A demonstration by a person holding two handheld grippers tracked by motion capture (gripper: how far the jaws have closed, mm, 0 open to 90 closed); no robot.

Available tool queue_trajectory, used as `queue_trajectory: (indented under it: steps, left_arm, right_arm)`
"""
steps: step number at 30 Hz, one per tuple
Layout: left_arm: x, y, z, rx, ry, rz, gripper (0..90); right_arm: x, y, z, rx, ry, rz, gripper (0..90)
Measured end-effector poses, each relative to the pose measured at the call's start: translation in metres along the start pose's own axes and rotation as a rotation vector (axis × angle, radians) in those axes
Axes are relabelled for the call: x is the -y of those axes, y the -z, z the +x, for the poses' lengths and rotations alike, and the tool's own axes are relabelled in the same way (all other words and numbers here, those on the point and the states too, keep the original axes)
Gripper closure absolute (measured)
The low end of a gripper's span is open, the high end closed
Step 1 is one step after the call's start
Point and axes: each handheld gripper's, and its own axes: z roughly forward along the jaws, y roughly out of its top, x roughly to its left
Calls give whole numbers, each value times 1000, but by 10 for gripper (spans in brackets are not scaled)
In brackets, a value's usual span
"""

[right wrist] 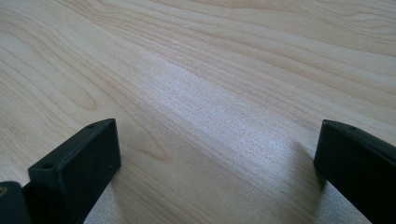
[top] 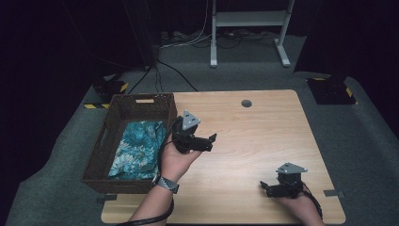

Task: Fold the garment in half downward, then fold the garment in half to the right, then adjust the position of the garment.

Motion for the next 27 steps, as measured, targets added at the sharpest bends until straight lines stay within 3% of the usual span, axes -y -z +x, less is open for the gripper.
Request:
queue_trajectory:
  steps: [18,27]
  left_arm:
    - [3,-32,-40,108,-33,11,0]
    - [21,-47,-55,143,-28,41,0]
  right_arm:
    - [1,1,0,-1,2,-1,6]
    - [1,1,0,-4,4,-1,5]
